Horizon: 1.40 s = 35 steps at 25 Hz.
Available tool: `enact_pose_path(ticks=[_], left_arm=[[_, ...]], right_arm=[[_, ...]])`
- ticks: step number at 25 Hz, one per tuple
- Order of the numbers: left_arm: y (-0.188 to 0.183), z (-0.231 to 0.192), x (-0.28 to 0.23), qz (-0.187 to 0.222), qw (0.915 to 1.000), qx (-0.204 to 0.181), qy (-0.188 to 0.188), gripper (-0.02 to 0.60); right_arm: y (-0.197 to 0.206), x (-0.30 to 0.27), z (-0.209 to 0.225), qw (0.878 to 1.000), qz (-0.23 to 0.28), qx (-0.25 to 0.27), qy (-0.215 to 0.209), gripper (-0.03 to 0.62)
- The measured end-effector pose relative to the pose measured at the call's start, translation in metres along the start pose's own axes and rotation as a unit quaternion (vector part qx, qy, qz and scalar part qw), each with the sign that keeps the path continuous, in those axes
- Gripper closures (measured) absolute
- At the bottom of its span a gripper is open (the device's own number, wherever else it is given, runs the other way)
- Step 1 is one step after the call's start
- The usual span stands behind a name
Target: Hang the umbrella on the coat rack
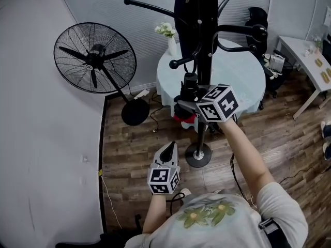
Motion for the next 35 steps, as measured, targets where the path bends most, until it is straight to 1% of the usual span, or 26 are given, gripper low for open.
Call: enact_pose_path(ticks=[11,14,20,27,31,35], left_arm=[[0.002,0.0,0.001,-0.005,1.0,0.0,-0.003,0.578],[0.003,0.002,-0.001,-0.008,1.0,0.001,-0.004,0.578],[0.004,0.008,-0.004,-0.01,0.9999,0.0,0.001,0.578],[0.005,0.016,-0.01,-0.015,0.9998,-0.003,0.011,0.578],[0.003,0.019,-0.013,-0.014,0.9997,-0.006,0.017,0.578],[0.002,0.022,-0.018,-0.015,0.9996,-0.009,0.021,0.578]], right_arm=[[0.012,-0.007,0.0,1.0,-0.014,-0.003,0.004,0.368],[0.016,-0.006,0.001,1.0,-0.006,-0.003,0.016,0.364],[0.025,-0.001,0.004,0.998,0.022,0.004,0.054,0.359],[0.032,0.006,0.004,0.997,0.031,0.012,0.067,0.352],[0.039,0.007,0.002,0.998,0.016,0.022,0.061,0.325],[0.043,0.009,0.0,0.998,0.022,0.018,0.052,0.316]])
Point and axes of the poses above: the fingertips, and each gripper's own axes: x backward along the fingers, z to its right, y out of its underside, the point moved 10 cm from there along x, backward along the fingers
